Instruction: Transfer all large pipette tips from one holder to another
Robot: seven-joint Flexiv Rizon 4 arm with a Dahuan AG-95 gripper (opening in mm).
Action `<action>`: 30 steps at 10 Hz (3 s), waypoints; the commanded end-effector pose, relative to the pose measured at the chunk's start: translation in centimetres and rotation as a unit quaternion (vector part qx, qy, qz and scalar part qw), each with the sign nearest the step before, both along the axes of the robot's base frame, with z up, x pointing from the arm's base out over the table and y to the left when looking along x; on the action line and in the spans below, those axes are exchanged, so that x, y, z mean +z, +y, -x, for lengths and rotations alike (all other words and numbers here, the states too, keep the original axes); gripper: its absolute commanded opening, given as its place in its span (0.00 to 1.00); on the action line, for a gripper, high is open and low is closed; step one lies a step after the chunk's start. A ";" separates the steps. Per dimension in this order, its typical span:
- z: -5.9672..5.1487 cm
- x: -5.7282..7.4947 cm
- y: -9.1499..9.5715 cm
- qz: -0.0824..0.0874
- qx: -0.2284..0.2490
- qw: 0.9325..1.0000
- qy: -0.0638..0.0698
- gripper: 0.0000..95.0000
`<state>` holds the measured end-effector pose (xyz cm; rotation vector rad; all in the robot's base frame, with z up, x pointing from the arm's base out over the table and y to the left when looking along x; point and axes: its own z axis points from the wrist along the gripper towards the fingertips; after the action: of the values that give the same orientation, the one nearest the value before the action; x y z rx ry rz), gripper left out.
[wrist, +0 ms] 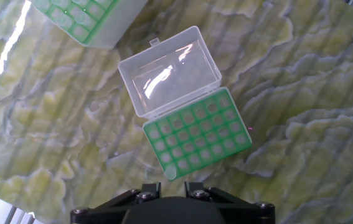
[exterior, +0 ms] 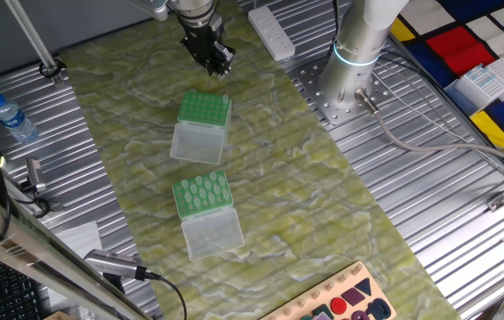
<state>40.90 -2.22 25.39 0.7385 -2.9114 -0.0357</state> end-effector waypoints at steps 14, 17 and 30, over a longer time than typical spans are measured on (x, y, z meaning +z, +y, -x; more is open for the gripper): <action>-10.2 -0.5 11.0 0.006 -0.082 0.997 -0.008 0.00; -10.2 -0.5 11.0 -0.001 -0.044 0.999 -0.008 0.00; -13.2 -3.8 14.8 0.001 -0.086 0.996 -0.035 0.00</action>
<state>54.08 12.57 21.61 0.4905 -3.0312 -0.0262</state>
